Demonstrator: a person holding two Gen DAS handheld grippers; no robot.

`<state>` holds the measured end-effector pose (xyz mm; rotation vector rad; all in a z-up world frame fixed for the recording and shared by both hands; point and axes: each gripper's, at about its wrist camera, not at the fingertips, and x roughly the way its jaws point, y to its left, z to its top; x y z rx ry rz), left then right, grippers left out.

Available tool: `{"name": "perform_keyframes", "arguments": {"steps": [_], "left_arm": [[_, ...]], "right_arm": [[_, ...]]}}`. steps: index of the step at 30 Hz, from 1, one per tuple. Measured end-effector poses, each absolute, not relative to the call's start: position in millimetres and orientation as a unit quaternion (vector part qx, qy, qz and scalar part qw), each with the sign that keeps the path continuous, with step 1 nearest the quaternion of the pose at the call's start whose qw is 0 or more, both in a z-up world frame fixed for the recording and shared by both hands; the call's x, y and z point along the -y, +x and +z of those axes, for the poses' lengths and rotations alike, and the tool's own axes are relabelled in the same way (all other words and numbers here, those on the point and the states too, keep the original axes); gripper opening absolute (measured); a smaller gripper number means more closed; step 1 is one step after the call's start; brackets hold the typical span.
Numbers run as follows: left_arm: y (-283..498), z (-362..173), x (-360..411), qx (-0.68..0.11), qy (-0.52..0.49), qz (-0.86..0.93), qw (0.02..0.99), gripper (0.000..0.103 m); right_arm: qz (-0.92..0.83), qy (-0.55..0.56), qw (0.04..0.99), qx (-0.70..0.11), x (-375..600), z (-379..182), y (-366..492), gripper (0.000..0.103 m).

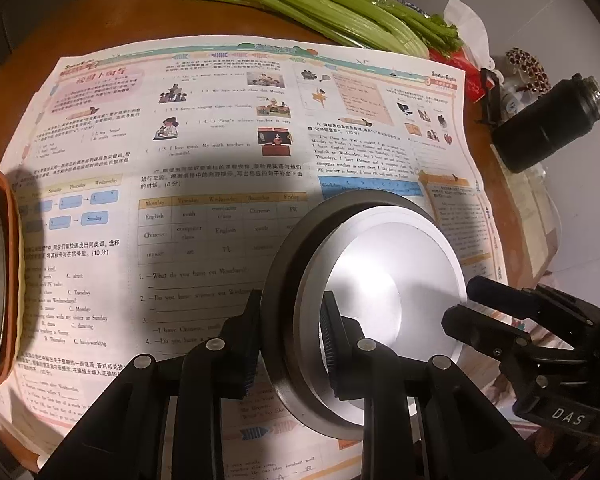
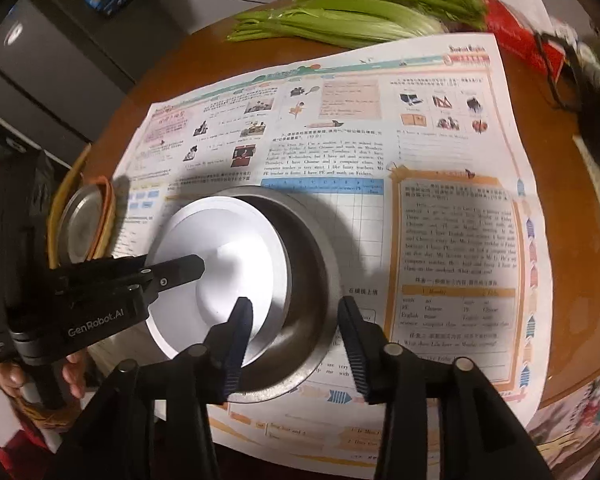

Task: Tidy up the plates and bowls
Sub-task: 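Lift the steel bowl with nested white bowls and carry toward the grey tray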

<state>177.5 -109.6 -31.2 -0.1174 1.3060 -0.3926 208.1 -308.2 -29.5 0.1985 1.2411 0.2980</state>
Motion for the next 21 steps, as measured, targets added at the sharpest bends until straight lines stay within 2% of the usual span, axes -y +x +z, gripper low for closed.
{"name": "perform_keyframes", "arguments": {"steps": [21], "left_arm": [[175, -29, 113, -0.593, -0.030, -0.174, 0.786, 0.029]], "right_arm": [[0.115, 0.081, 0.793, -0.593, 301, -44, 221, 0.044]]}}
